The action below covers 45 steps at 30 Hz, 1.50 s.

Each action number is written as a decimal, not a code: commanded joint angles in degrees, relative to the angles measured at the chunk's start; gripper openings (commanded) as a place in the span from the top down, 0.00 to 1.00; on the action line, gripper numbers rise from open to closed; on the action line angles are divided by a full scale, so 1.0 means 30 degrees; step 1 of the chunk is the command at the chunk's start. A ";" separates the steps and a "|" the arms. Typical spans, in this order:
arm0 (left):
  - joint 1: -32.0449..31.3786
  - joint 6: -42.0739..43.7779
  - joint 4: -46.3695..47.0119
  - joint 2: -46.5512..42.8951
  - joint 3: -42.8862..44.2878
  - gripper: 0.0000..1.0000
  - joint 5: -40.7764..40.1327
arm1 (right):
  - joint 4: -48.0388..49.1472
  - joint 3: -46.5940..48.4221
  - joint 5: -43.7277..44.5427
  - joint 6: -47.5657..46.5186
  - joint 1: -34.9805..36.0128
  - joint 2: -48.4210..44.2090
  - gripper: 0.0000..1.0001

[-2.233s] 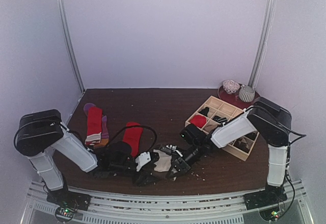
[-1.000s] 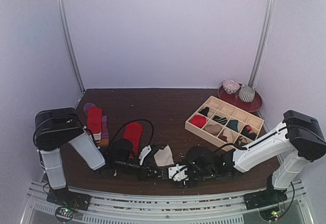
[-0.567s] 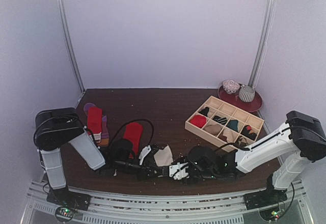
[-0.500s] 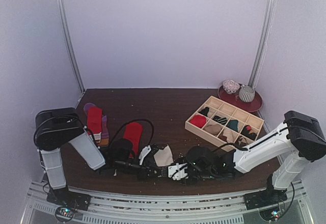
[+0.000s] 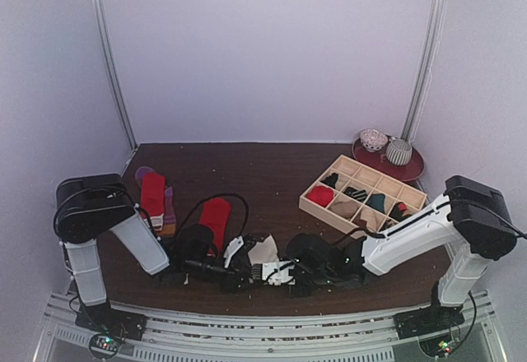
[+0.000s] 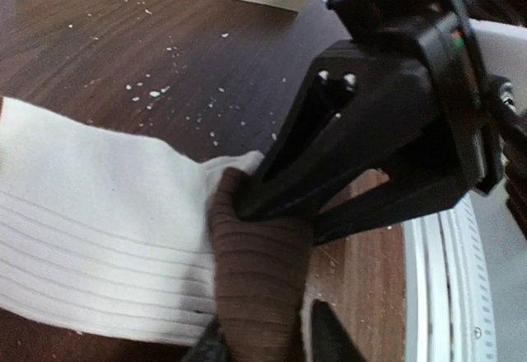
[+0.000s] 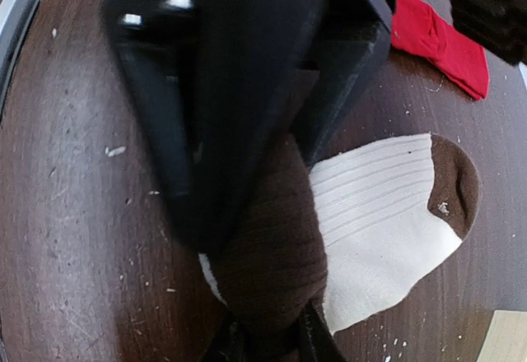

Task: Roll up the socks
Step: Roll the sock at the center of the board.

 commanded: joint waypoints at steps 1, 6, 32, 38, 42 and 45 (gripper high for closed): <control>-0.0234 0.0966 -0.6065 -0.1757 -0.1408 0.60 -0.1695 | -0.3820 0.1105 -0.3595 0.3172 -0.0865 0.1501 0.85; -0.0494 0.3534 -0.7772 -0.7394 -0.1753 0.47 -0.5040 | -0.8058 0.3125 -0.7790 0.6048 -0.1651 0.1983 0.85; -0.3376 0.6419 -0.4732 -0.5700 -0.1506 0.48 -0.6331 | -1.3842 0.8251 -1.3319 1.0492 -0.3933 0.5700 0.84; -0.3369 0.6233 -0.5042 -0.4437 -0.1010 0.73 -0.6127 | -1.3629 0.8319 -1.3951 1.0587 -0.4047 0.5783 0.83; -0.3369 0.5853 -0.5379 -0.3784 -0.0901 0.93 -0.6040 | -1.3129 0.8376 -1.4250 1.0545 -0.4226 0.5435 0.79; -0.3369 0.5027 -0.6588 -0.3659 -0.0701 1.00 -0.6482 | -1.1622 0.7820 -1.3419 0.9912 -0.4306 0.4361 0.66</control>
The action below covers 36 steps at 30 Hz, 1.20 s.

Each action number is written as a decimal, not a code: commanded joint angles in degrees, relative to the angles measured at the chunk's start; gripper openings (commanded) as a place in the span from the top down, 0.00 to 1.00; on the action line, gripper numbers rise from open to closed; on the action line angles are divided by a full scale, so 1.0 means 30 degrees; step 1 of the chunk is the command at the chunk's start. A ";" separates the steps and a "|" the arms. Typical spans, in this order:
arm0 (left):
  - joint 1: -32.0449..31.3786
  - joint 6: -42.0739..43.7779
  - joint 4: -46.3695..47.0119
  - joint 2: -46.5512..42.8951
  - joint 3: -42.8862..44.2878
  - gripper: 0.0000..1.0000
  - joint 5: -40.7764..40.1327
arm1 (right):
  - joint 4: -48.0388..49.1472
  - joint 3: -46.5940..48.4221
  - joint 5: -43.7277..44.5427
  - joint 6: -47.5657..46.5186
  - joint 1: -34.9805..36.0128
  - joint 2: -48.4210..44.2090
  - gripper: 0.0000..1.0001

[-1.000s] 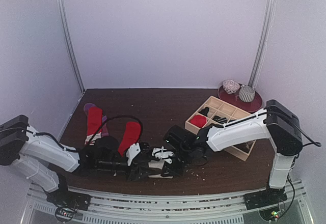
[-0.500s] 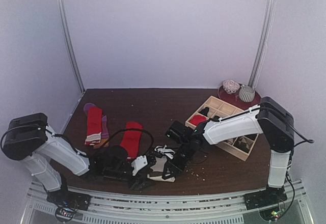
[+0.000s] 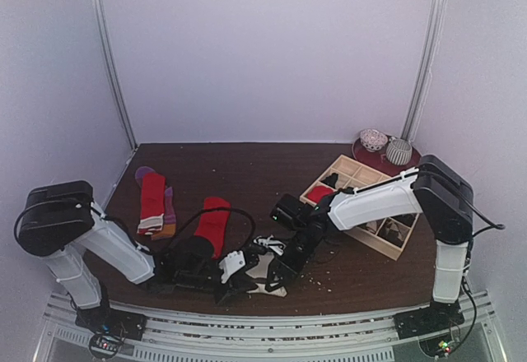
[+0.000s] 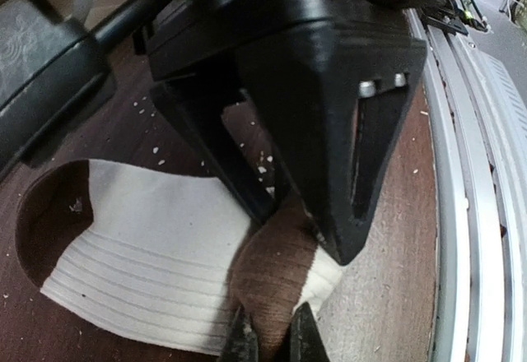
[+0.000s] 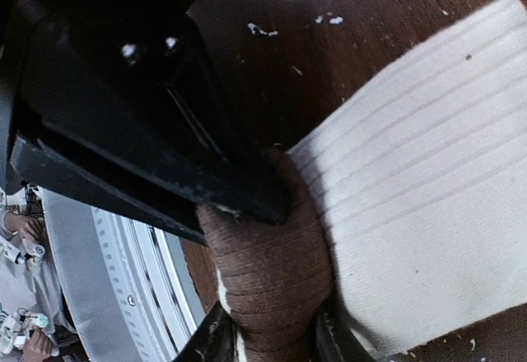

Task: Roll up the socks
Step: Roll the sock at the center of the board.

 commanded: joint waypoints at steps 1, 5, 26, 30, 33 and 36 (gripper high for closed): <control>-0.0225 -0.1298 -0.2611 0.0937 0.0458 1.00 0.0054 | 0.1948 -0.1449 0.2177 -0.0523 -0.0028 -0.0958 0.64; 0.0064 -0.2851 -0.5976 0.1049 0.1321 1.00 0.0536 | 0.9309 -0.5714 0.4260 -0.1330 -0.0433 -0.4909 0.56; 0.2730 -0.6126 -0.7951 0.2889 0.0512 1.00 0.5487 | 1.5653 -1.0893 0.9035 -1.1860 0.2818 -0.7238 0.49; 0.2730 -0.5992 -0.7931 0.3013 0.0455 1.00 0.5497 | 1.4592 -1.0153 0.8495 -1.1875 0.3021 -0.6334 0.49; 0.2738 -0.5863 -0.7903 0.3289 0.0520 1.00 0.5500 | 1.3794 -0.9525 0.8332 -1.1499 0.3010 -0.5441 0.51; 0.2738 -0.5857 -0.7739 0.3433 0.0509 1.00 0.5596 | 1.3126 -0.9185 0.8862 -1.0763 0.3004 -0.4819 0.54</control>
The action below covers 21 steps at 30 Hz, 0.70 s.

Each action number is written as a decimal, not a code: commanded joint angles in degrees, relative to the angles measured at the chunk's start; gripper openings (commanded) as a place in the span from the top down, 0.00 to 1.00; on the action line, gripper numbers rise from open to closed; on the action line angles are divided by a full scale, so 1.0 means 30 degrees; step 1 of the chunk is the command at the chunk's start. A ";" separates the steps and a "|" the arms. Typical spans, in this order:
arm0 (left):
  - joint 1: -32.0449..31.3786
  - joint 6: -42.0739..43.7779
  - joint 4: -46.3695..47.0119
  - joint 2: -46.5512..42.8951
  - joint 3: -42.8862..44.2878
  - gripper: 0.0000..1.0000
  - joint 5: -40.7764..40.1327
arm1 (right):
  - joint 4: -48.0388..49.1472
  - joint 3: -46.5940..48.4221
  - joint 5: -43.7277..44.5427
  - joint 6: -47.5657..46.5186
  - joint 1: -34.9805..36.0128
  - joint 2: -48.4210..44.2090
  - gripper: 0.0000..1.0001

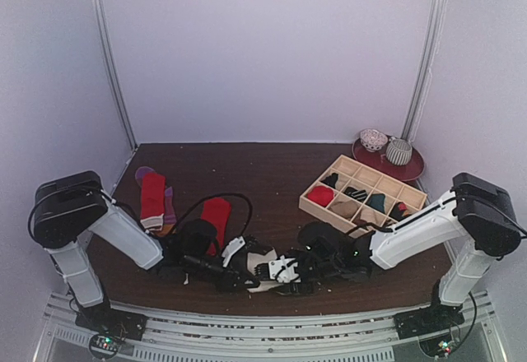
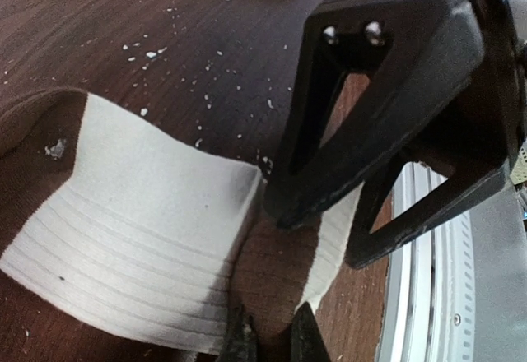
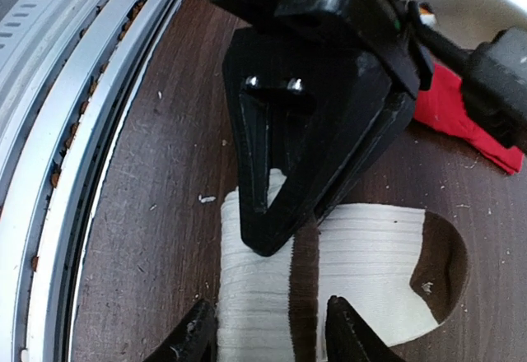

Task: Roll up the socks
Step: Roll the sock at the center of the board.

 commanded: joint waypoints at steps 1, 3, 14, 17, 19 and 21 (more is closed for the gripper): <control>-0.0184 -0.0109 -0.5760 0.1838 -0.1138 1.00 -0.0817 | -0.1493 0.0429 0.0533 0.0829 0.0072 0.0854 0.55; -0.0156 -0.0098 -0.5682 0.1866 -0.1180 1.00 -0.0798 | -0.1675 0.0268 0.0757 0.1048 0.0086 0.1031 0.56; -0.0155 0.1296 -0.5821 -0.1705 -0.1067 0.66 -0.4256 | -0.4443 0.1411 -0.2070 0.5364 -0.0690 0.1735 0.79; -0.0235 0.2975 -0.4924 -0.4912 -0.1228 0.61 -0.6239 | -0.6046 0.2409 -0.3990 0.7078 -0.1317 0.2677 0.79; -0.0506 0.4131 -0.3792 -0.6615 -0.1457 0.58 -0.7320 | -0.7206 0.3314 -0.5353 0.8284 -0.1670 0.3344 0.79; -0.0974 0.5551 -0.2444 -0.7805 -0.2042 0.56 -0.7690 | -0.8360 0.4183 -0.6160 0.9047 -0.1969 0.3954 0.79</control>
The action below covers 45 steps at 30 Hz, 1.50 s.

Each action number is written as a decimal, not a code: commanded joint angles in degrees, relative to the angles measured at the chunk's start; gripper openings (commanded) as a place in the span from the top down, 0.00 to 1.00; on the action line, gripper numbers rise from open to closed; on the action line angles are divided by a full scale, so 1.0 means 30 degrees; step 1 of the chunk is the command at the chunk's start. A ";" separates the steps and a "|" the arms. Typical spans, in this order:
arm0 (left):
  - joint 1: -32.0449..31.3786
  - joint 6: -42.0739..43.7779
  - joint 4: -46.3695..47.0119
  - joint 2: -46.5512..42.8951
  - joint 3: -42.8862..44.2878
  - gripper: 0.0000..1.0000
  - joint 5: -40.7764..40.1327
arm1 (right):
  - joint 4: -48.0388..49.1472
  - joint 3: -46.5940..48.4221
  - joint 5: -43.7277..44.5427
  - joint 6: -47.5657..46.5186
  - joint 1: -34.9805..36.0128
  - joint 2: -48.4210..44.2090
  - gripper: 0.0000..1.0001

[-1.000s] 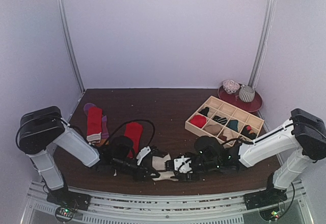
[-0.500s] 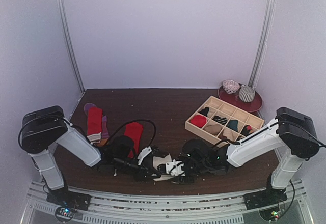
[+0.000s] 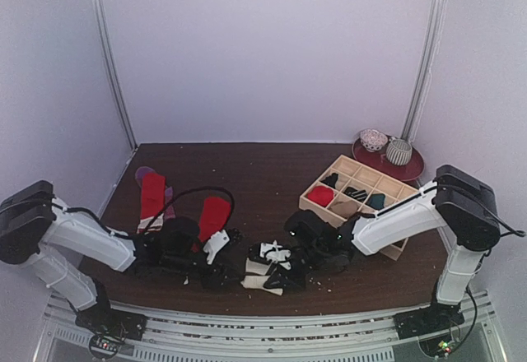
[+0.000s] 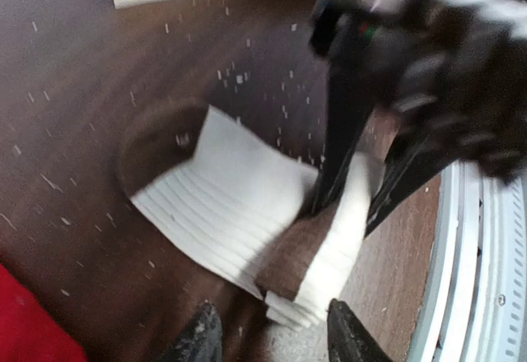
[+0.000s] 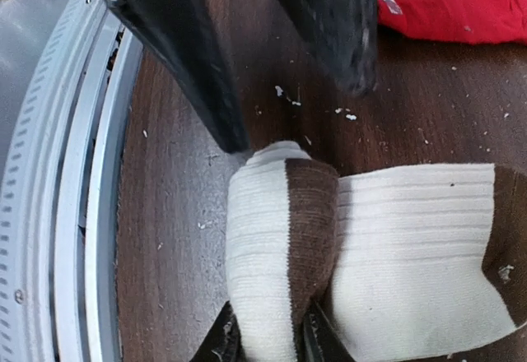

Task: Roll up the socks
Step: Roll the sock at the center of the board.

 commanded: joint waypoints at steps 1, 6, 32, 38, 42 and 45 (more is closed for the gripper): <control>-0.0805 0.3627 0.2325 -0.2626 -0.0902 0.54 -0.2805 | -0.4751 0.1288 -0.2892 0.3021 -0.0695 0.1726 0.79; -0.1188 0.4459 0.3912 -0.1801 -0.1177 0.53 -0.2223 | -0.4879 0.1601 -0.4275 0.4141 -0.1628 0.2491 0.79; -0.2494 0.4308 0.5489 0.5305 0.0564 0.88 -0.1858 | -0.6767 0.2603 -0.6205 0.3491 -0.2426 0.4557 0.77; -0.2450 0.3169 0.4046 0.6204 0.1358 1.00 -0.1608 | -0.7857 0.3622 -0.5867 0.2978 -0.2462 0.4878 0.76; -0.1892 0.1319 0.3565 0.6818 0.1354 1.00 -0.0103 | -0.4742 0.1899 -0.3413 0.3384 -0.2510 0.2224 0.61; -0.1674 0.0055 0.2466 0.7074 0.1408 1.00 0.1035 | 0.0032 -0.0963 -0.1185 0.4230 -0.2735 -0.1193 0.58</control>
